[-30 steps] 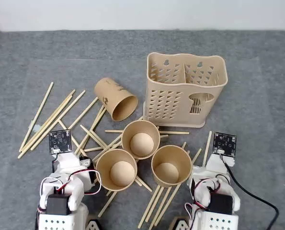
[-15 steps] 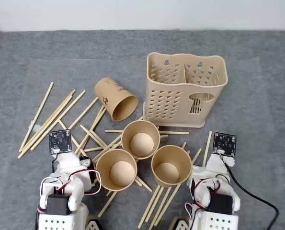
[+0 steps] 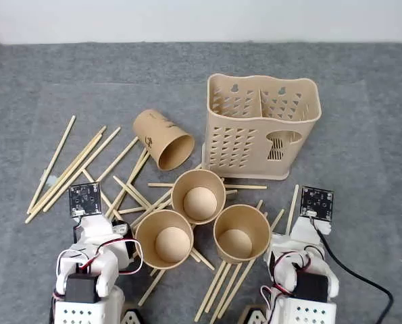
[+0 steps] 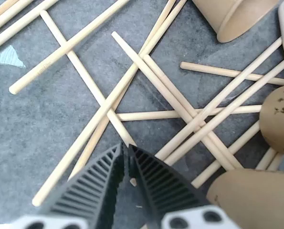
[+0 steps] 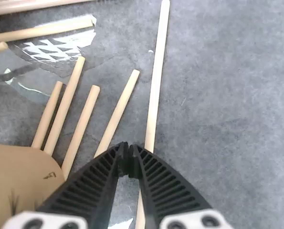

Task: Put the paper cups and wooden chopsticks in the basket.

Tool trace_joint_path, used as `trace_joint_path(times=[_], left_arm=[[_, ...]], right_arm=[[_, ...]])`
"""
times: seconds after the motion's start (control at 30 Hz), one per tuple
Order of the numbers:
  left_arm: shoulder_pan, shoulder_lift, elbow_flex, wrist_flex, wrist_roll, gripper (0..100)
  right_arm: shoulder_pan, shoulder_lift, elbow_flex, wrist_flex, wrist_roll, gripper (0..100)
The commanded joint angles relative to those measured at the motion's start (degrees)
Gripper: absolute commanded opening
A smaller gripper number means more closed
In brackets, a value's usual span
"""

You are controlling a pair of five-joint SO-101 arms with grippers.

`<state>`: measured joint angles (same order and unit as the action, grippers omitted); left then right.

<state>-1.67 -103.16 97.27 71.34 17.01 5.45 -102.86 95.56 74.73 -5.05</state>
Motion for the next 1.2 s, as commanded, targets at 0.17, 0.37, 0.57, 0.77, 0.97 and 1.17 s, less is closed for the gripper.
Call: trace_joint_path(times=[0.17,0.37,0.57,0.77,0.97,1.17], left_arm=[[-0.18,-0.09,-0.75,0.18,0.62,2],[-0.18,-0.09,-0.75,0.18,0.62,2],[-0.18,-0.09,-0.75,0.18,0.62,2],[-1.76,-0.09,-0.75,0.0,0.62,2],[-3.6,-0.09,-0.75,0.09,0.62,2],[-3.6,-0.09,-0.75,0.09,0.62,2]], right_arm=[[0.4,-1.01,0.88,0.22,-0.44,0.9],[0.22,-1.01,0.88,0.22,-0.44,0.9],[0.31,-1.01,0.88,0.22,-0.53,0.9],[-0.66,-1.1,-0.26,0.57,-0.26,1.1],[1.01,-1.1,-7.3,2.42,-0.26,1.2],[1.36,-1.1,-15.91,1.89,-0.26,1.2]])
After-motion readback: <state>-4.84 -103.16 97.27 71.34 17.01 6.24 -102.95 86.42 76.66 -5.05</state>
